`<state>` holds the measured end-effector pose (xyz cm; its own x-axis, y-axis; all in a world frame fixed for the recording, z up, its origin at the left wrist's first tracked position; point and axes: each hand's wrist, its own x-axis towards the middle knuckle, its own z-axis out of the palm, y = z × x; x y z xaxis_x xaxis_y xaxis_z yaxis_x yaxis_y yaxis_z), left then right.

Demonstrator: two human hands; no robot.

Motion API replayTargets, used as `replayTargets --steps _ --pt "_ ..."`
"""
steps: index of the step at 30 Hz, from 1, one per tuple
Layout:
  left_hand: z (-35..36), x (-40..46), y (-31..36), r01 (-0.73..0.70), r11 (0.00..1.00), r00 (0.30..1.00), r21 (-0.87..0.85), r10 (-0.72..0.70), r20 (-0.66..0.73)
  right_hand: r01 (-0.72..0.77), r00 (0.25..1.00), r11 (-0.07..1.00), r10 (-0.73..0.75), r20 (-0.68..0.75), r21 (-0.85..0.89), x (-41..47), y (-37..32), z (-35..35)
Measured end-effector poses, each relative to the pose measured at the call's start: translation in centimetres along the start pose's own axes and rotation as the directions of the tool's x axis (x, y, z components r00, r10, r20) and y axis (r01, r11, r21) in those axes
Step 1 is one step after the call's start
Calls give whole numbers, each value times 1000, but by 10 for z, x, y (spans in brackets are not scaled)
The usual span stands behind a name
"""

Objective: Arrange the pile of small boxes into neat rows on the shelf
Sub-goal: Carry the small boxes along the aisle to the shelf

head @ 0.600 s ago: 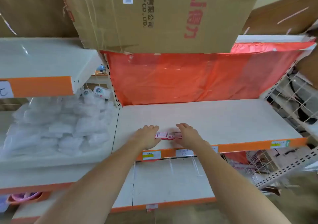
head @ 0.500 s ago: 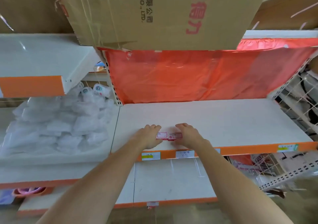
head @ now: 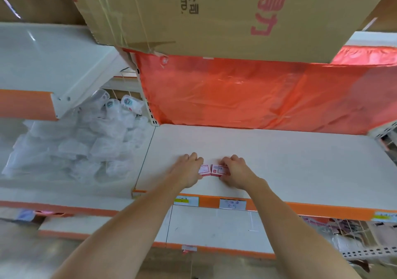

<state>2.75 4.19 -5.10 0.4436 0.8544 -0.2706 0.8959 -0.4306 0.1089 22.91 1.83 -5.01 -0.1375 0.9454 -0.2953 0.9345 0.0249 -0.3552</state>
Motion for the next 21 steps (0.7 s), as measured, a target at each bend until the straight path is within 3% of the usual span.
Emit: replayTargets --steps 12,21 --pt "-17 -42 -63 189 960 967 -209 -219 -131 173 985 979 -173 -7 108 39 -68 6" --pt "-11 -131 -121 315 898 905 -308 -382 -188 403 914 911 -405 8 90 40 -163 31"
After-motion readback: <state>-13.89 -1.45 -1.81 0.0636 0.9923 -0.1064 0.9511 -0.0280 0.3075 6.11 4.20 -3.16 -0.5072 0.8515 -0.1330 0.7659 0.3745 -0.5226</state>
